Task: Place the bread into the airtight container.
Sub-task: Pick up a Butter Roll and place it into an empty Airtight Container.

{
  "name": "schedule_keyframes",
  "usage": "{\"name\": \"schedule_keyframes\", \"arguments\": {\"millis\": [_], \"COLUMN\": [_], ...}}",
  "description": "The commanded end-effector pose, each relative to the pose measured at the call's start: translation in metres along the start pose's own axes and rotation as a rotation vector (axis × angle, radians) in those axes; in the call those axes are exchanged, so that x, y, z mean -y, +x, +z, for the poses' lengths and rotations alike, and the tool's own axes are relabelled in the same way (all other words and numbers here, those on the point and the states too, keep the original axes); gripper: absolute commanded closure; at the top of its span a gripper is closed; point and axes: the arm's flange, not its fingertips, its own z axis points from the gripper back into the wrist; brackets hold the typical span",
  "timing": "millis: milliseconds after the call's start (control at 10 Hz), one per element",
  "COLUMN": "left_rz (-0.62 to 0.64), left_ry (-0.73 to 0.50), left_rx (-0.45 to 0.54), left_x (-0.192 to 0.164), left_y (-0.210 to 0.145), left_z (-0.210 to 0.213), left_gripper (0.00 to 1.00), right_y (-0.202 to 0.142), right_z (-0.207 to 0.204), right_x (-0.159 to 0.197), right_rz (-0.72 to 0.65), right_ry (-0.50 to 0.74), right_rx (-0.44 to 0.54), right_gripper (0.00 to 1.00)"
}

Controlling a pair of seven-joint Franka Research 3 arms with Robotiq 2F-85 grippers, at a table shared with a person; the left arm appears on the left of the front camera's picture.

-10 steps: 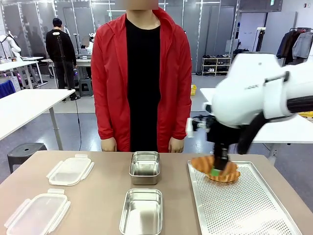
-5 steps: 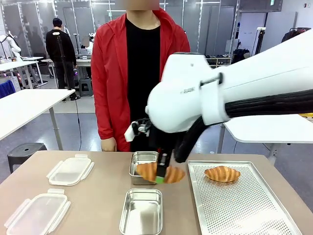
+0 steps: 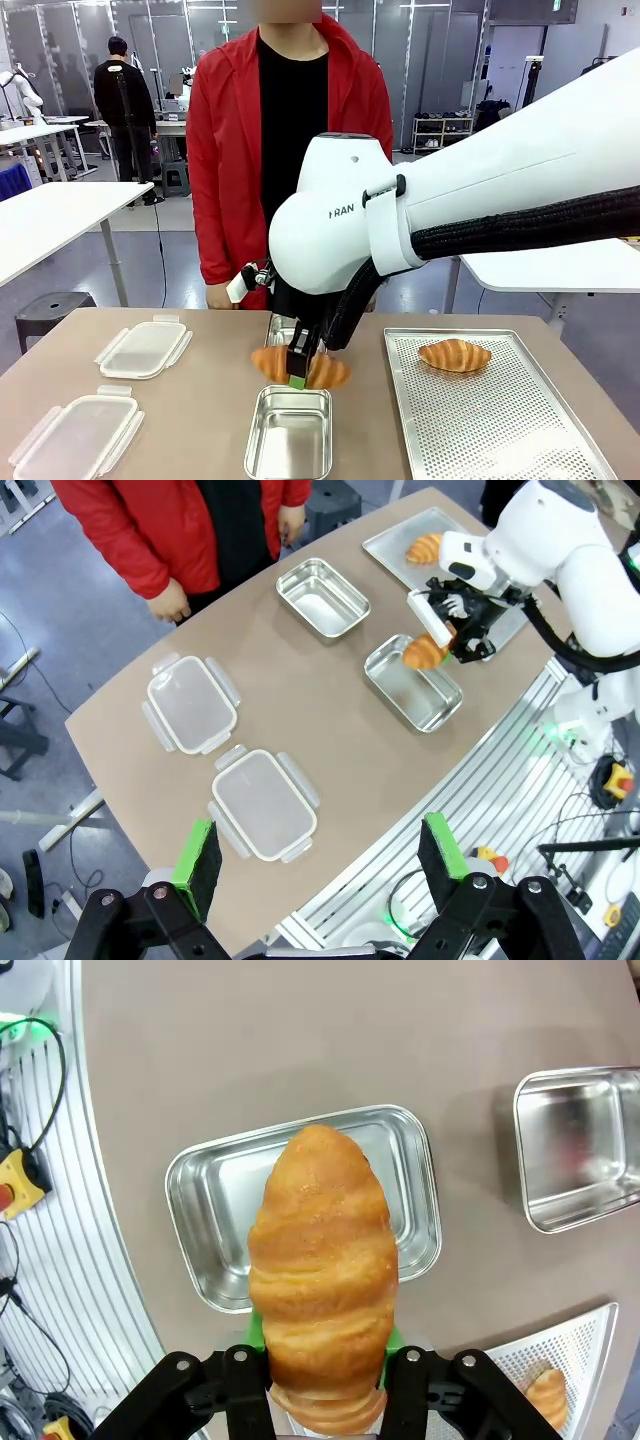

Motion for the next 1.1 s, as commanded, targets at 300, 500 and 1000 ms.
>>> {"name": "schedule_keyframes", "arguments": {"millis": [300, 500, 1000], "left_rz": [-0.010, -0.010, -0.010], "left_ry": [-0.012, -0.012, -0.012], "left_rx": [0.005, 0.005, 0.005], "left_x": [0.001, 0.001, 0.001], "left_y": [0.001, 0.001, 0.001], "left_z": [0.001, 0.001, 0.001], "left_gripper": [0.00, 0.00, 0.00], "right_y": [0.000, -0.003, -0.008], "right_z": [0.000, -0.014, -0.062], "right_x": [0.000, 0.007, 0.003], "right_rz": [0.000, -0.369, -1.015], "right_ry": [0.001, -0.025, 0.038], "right_rx": [-0.002, 0.025, 0.055], "right_gripper": [0.57, 0.57, 0.57]}}
